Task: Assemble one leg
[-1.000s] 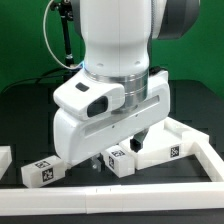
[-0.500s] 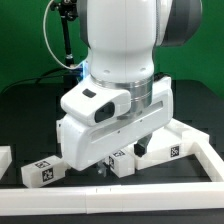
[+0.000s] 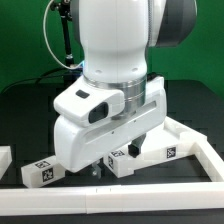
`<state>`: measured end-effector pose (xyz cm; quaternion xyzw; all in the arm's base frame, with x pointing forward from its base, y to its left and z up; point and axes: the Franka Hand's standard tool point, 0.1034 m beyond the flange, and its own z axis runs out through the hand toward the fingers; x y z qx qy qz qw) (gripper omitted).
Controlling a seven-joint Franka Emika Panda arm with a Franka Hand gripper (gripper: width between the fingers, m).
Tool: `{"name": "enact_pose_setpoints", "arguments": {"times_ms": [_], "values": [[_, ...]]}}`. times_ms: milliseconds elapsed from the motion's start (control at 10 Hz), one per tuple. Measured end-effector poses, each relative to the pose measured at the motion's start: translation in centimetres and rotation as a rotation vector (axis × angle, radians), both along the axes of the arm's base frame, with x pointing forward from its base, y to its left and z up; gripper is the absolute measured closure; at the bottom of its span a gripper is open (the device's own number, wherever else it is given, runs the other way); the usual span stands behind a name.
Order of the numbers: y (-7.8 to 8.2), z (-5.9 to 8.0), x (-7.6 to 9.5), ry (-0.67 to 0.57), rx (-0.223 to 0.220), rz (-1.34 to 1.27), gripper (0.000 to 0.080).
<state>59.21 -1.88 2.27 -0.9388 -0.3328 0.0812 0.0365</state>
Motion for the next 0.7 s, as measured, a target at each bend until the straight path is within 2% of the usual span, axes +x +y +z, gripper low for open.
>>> {"name": "enact_pose_setpoints", "arguments": {"times_ms": [700], "values": [[-1.4, 0.0, 0.2, -0.011, 0.008, 0.047, 0.0150]]}}
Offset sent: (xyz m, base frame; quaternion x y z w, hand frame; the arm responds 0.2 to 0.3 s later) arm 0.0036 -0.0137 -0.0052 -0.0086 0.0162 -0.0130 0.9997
